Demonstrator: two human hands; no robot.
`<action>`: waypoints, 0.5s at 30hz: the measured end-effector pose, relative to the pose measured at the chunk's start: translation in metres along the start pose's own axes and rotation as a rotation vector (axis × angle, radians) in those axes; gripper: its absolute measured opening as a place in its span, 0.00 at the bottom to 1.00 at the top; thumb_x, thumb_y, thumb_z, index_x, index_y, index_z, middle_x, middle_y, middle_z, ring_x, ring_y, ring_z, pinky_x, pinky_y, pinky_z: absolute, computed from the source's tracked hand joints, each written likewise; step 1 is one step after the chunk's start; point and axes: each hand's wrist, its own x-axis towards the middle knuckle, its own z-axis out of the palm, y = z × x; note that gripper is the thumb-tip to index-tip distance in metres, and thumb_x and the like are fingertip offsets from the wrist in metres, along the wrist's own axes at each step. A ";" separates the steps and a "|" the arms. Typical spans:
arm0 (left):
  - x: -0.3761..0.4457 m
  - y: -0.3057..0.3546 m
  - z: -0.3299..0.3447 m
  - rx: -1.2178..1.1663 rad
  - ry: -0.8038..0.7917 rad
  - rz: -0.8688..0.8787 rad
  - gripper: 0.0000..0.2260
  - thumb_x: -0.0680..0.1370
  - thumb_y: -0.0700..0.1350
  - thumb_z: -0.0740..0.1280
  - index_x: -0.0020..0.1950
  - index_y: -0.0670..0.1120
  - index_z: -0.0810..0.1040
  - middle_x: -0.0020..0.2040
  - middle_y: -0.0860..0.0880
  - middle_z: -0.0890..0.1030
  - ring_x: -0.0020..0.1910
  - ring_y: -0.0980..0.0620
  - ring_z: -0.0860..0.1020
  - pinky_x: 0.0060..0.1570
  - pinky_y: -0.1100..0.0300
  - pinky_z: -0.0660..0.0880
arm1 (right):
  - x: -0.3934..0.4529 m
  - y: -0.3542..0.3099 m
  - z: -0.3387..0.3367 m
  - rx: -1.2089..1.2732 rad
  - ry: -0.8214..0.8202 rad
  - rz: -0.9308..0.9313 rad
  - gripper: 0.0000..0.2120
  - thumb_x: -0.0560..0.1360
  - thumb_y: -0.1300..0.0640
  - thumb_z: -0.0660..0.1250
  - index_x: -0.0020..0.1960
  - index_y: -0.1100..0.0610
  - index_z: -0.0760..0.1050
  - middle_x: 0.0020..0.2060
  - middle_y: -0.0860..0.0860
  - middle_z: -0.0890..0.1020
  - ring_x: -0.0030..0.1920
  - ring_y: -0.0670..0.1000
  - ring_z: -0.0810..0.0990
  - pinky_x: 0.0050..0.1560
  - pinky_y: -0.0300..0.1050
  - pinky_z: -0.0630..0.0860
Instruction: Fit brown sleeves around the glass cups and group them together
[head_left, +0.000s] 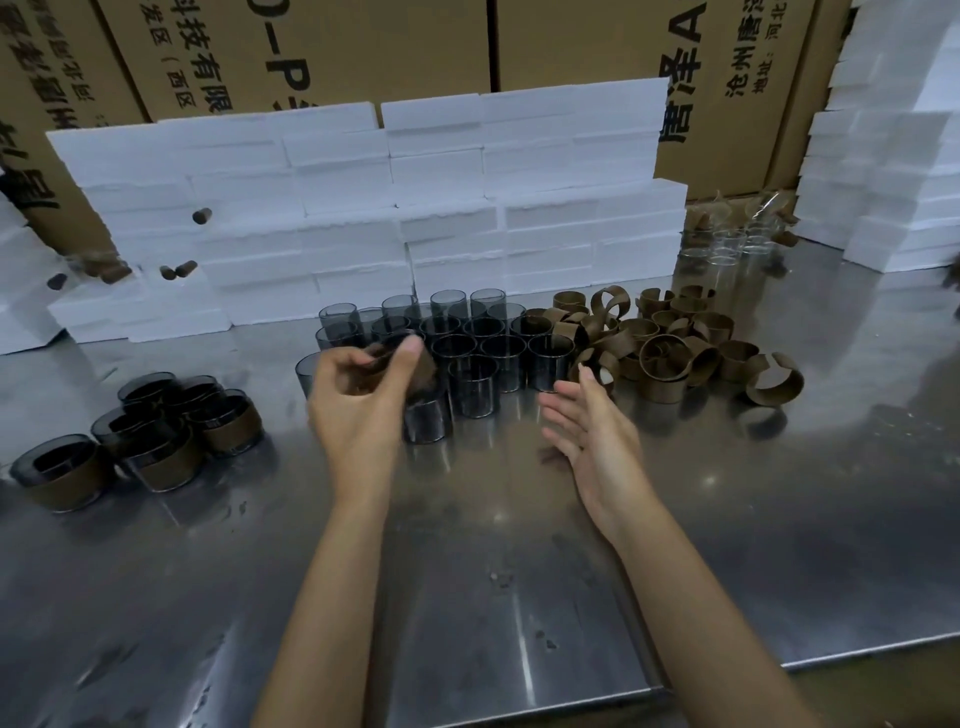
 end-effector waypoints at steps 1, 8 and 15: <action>0.006 -0.001 -0.011 0.090 0.052 -0.004 0.16 0.71 0.53 0.81 0.41 0.52 0.74 0.40 0.57 0.81 0.39 0.63 0.79 0.40 0.71 0.74 | 0.000 0.000 -0.001 -0.001 -0.002 0.001 0.16 0.82 0.45 0.64 0.56 0.57 0.81 0.53 0.56 0.87 0.57 0.52 0.85 0.51 0.42 0.80; 0.046 -0.031 -0.068 0.654 0.116 -0.142 0.16 0.72 0.53 0.78 0.40 0.46 0.75 0.45 0.46 0.80 0.62 0.39 0.73 0.52 0.50 0.72 | 0.000 -0.001 -0.003 0.024 -0.004 0.015 0.16 0.84 0.48 0.63 0.58 0.60 0.80 0.53 0.58 0.86 0.55 0.53 0.84 0.51 0.43 0.80; 0.055 -0.044 -0.072 0.856 0.163 0.082 0.11 0.76 0.42 0.76 0.54 0.41 0.78 0.67 0.36 0.70 0.67 0.35 0.68 0.62 0.46 0.68 | 0.001 -0.001 -0.003 0.058 -0.002 0.027 0.16 0.84 0.50 0.62 0.58 0.62 0.79 0.51 0.60 0.85 0.51 0.52 0.84 0.50 0.43 0.79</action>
